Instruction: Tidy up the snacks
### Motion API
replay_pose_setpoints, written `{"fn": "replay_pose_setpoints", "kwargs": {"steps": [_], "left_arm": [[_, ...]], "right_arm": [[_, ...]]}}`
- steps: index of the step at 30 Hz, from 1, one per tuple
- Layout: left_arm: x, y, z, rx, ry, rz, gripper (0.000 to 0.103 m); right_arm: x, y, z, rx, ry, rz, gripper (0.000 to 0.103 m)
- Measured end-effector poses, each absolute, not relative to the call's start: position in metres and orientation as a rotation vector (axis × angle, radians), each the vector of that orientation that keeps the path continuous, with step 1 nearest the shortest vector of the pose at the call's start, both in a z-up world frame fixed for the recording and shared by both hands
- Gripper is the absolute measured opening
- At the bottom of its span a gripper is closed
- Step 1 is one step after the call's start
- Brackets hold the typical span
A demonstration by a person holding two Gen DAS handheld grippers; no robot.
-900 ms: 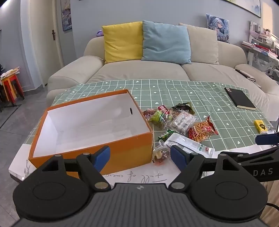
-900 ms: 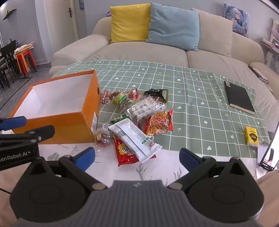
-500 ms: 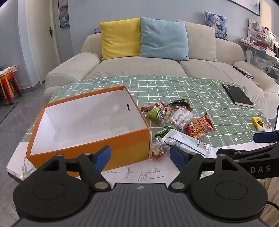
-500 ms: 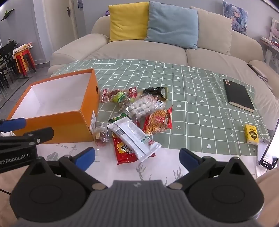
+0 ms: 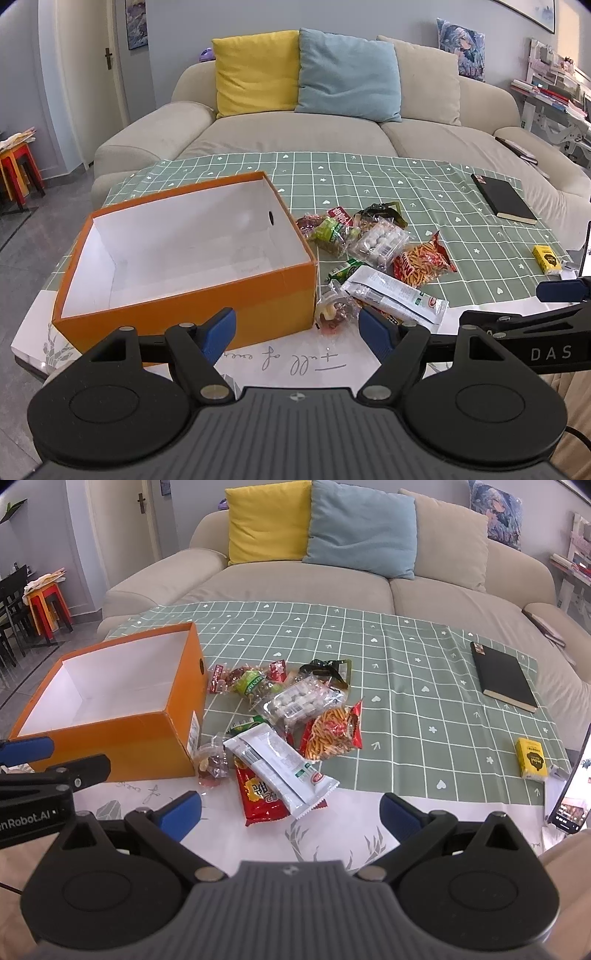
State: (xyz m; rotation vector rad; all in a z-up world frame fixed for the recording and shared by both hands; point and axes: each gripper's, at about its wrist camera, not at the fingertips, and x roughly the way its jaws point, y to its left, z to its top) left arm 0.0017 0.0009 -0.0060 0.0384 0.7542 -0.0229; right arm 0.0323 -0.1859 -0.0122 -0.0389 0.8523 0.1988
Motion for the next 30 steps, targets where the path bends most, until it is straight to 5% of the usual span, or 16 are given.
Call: {"fn": "replay_pose_setpoints", "kwargs": {"steps": [30], "left_arm": [[0.0006,-0.0014,-0.0067,0.045,0.769,-0.029,0.089]], "right_arm": [[0.0336,-0.1866,-0.0139,-0.035,0.863,0.191,0.099]]}}
